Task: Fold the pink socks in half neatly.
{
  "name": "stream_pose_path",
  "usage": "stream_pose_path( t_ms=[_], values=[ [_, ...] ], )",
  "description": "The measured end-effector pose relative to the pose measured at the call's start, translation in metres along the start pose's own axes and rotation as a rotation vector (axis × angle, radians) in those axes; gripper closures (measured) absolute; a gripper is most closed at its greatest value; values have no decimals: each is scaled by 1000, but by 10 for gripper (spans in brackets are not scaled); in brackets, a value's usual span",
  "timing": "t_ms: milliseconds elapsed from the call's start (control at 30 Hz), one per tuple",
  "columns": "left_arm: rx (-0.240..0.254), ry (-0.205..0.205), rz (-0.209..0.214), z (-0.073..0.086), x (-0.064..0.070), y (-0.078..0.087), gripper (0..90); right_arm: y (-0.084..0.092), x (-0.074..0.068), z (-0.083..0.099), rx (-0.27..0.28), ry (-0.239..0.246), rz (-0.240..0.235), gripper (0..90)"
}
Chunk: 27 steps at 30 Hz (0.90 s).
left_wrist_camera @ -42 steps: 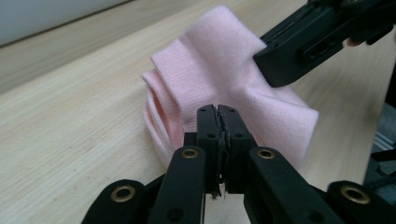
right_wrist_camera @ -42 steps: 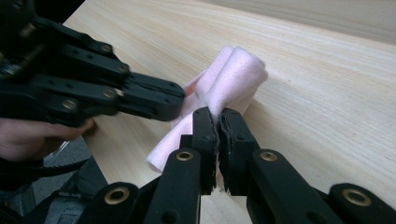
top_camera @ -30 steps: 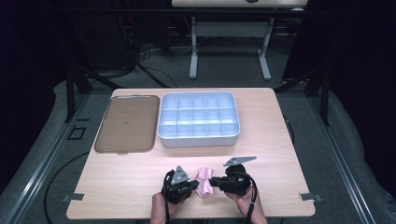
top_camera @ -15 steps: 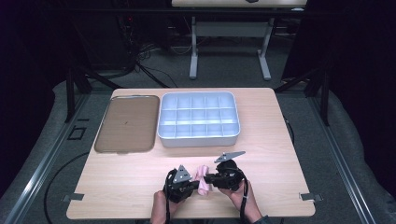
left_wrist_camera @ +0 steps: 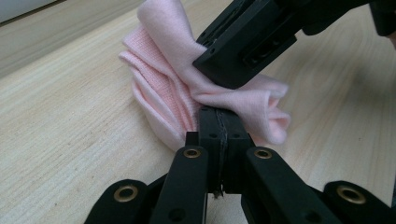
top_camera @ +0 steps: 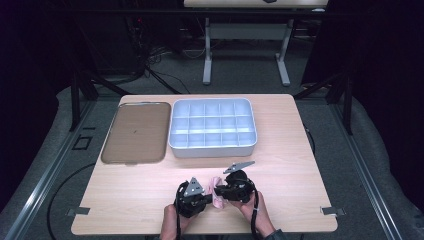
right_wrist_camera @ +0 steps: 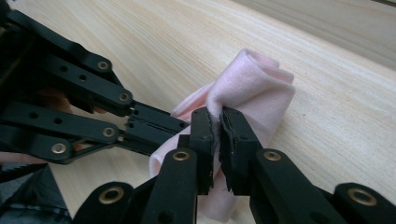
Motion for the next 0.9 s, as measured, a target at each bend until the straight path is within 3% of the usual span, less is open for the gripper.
stream_pose_path(
  t_ms=[133,300,433,567,800,900],
  values=[
    [-7,11,4,2,-2,10,818,-3,-1,2,-7,26,18,832],
    [51,43,-36,-4,-15,34,814,-5,-5,3,-16,63,53,832],
    [60,29,-50,-14,-21,39,815,-6,-9,2,-18,89,81,832],
    [56,7,-38,-27,-20,33,814,-8,-12,2,-9,112,113,833],
    [46,-27,10,-46,-15,20,814,-8,-12,3,-9,116,115,834],
    [9,-37,7,-50,-17,11,810,-9,-12,3,2,109,105,835]
  ],
)
Point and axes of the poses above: each handheld gripper's, and its own axes: y roughly backward along the jaws, z roughly out of its underside, x roughly to its right, the point moved 7 cm from there along -y, roughly forward along the jaws, and after that the axes turned 6 degrees about z, right-handed, at the moved point
